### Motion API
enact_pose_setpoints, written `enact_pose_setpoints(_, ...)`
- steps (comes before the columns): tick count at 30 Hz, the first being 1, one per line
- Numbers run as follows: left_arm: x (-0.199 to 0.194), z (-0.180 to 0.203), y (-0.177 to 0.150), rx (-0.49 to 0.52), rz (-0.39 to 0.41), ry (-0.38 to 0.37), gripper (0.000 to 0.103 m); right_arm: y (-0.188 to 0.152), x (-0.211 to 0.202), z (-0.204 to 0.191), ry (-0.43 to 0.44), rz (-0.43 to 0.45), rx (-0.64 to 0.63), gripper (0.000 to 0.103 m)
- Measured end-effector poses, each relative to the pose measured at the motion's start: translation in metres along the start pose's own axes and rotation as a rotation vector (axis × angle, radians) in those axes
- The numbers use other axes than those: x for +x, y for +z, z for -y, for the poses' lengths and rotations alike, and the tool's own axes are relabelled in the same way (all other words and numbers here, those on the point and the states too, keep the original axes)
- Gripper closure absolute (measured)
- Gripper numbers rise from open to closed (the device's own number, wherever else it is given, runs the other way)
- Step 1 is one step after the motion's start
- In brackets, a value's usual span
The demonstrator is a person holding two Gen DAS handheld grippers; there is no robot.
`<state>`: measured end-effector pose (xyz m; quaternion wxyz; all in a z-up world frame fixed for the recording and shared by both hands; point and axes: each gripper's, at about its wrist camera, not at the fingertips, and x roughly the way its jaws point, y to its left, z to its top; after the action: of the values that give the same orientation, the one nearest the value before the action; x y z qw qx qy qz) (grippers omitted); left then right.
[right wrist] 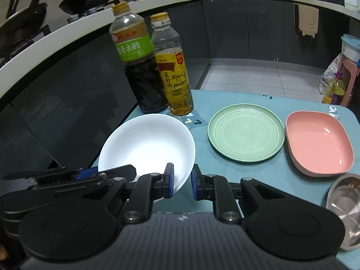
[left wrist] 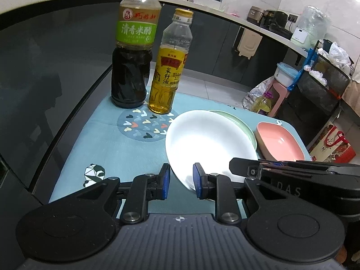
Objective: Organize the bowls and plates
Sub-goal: 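Lift the small white bowl away from the bottles, then carry the small white bowl with both grippers and lower it into the stacked bowls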
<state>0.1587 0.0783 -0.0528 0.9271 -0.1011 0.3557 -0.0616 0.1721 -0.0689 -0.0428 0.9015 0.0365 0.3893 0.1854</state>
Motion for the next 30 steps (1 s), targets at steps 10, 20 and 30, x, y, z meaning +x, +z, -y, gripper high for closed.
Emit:
enact_pose_setpoints(10, -0.030, 0.008, -0.020, 0.008, 0.004, -0.020, 0.083, -0.023, -0.033, -0.007, -0.005, 0.023, -0.007, 0.088)
enact_pose_setpoints(20, -0.059, 0.019, -0.044, 0.040, 0.019, -0.029, 0.083, -0.052, -0.062, -0.015, -0.010, 0.045, 0.000, 0.086)
enact_pose_setpoints(30, -0.081, 0.036, -0.070, 0.081, 0.001, -0.055, 0.083, -0.080, -0.090, -0.013, -0.029, 0.053, 0.015, 0.085)
